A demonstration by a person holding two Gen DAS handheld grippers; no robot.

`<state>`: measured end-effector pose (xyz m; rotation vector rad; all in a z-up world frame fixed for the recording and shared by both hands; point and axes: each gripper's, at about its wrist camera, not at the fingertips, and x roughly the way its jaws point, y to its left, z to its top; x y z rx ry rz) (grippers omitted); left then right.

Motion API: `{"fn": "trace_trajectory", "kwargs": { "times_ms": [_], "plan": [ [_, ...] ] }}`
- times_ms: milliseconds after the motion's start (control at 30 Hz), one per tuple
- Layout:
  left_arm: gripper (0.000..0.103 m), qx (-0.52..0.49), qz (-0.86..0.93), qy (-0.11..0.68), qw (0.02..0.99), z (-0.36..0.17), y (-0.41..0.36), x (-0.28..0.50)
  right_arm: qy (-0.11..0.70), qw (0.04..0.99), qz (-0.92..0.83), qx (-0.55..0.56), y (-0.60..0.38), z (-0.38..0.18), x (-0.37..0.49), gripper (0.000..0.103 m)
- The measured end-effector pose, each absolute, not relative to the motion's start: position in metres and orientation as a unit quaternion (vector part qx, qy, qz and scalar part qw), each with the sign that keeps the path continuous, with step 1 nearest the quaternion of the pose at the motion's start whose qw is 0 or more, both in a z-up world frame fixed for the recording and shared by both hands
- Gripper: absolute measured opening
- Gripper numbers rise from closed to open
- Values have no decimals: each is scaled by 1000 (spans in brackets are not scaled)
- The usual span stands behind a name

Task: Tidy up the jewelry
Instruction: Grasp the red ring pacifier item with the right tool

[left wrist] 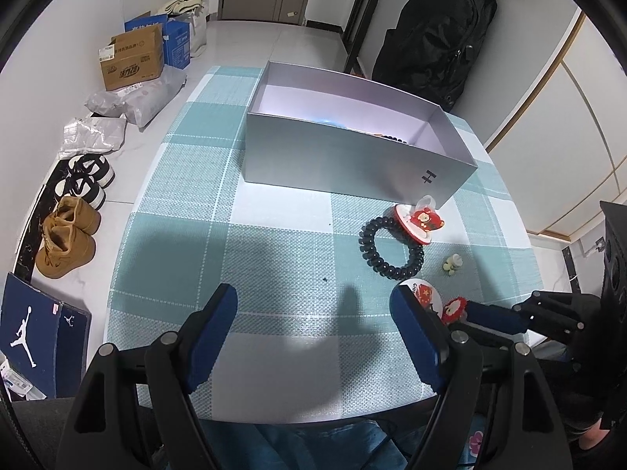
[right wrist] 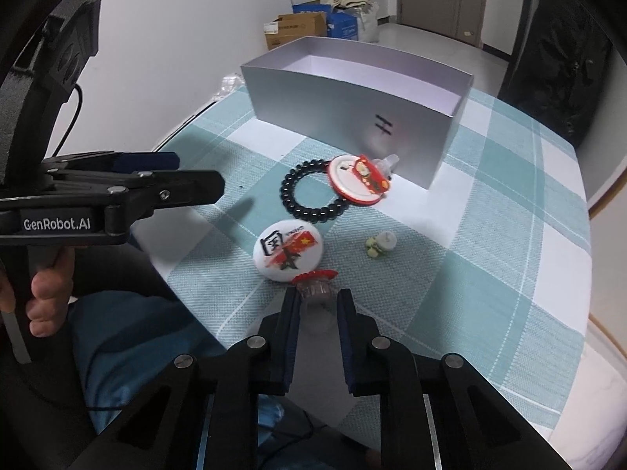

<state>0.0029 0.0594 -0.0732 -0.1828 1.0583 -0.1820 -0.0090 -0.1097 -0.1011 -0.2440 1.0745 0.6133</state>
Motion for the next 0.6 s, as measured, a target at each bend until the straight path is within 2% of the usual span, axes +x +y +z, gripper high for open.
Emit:
{"fn": "trace_trajectory", "kwargs": {
  "times_ms": [600],
  "plan": [
    [77, -58, -147, 514, 843, -77, 29, 0, 483, 842, 242, -6, -159, -69, 14, 18]
  ]
}}
